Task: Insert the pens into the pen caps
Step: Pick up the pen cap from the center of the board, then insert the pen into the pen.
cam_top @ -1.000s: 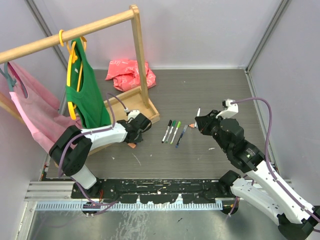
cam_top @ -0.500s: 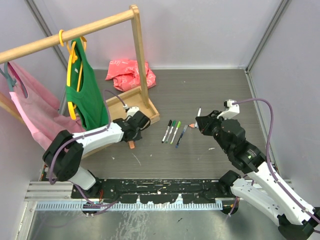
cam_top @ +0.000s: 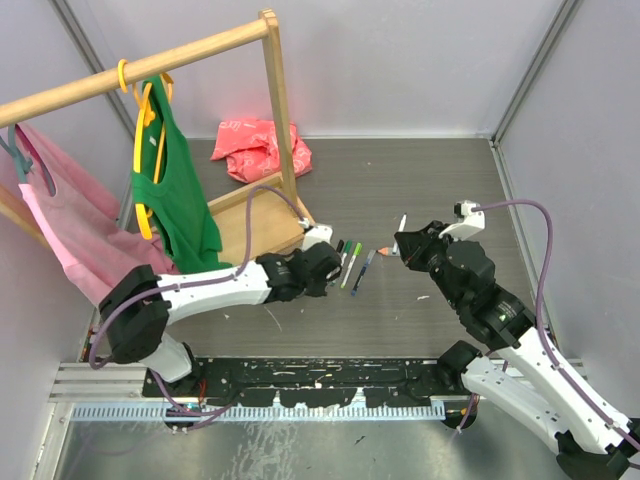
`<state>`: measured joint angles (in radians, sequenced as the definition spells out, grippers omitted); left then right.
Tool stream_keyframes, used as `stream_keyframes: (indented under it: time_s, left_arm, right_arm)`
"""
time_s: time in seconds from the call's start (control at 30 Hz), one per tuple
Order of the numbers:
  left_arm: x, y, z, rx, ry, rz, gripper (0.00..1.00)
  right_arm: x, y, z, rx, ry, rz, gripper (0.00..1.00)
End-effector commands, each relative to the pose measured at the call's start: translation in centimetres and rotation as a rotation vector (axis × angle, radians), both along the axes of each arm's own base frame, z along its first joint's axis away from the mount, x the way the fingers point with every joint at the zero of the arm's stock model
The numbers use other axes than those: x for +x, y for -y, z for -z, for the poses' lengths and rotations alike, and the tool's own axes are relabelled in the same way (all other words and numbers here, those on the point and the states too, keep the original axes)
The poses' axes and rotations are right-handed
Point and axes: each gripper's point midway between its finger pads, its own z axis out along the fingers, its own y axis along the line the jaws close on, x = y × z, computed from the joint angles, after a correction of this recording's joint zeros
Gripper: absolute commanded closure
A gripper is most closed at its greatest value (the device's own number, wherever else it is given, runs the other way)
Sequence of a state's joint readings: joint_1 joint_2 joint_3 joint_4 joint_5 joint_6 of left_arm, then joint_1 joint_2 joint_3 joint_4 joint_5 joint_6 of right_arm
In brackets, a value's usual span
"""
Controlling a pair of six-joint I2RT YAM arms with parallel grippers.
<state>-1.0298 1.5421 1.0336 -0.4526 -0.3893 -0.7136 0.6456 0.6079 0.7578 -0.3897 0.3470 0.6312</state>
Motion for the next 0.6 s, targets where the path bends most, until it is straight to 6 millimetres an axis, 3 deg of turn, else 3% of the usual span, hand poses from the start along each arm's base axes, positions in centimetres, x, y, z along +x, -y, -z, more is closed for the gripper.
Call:
stream_keyframes:
  time_s: [0.0,0.23,0.57]
  left_arm:
    - [-0.9,3.9,-0.7,-0.063,0.015,0.063,1.0]
    - [-3.4,7.3,1.6,-0.051,-0.033,0.158,0.98]
    - [-4.6,9.3,4.2,-0.025,-0.07,0.218,0.96]
  right_arm:
    - [0.3,0.3,-1.1,0.029,0.03,0.027,1.0]
    - [0.4,0.3,-1.1,0.032,0.027,0.028,1.0]
    - [0.4,0.2,-1.1,0.036,0.024,0.029,1.0]
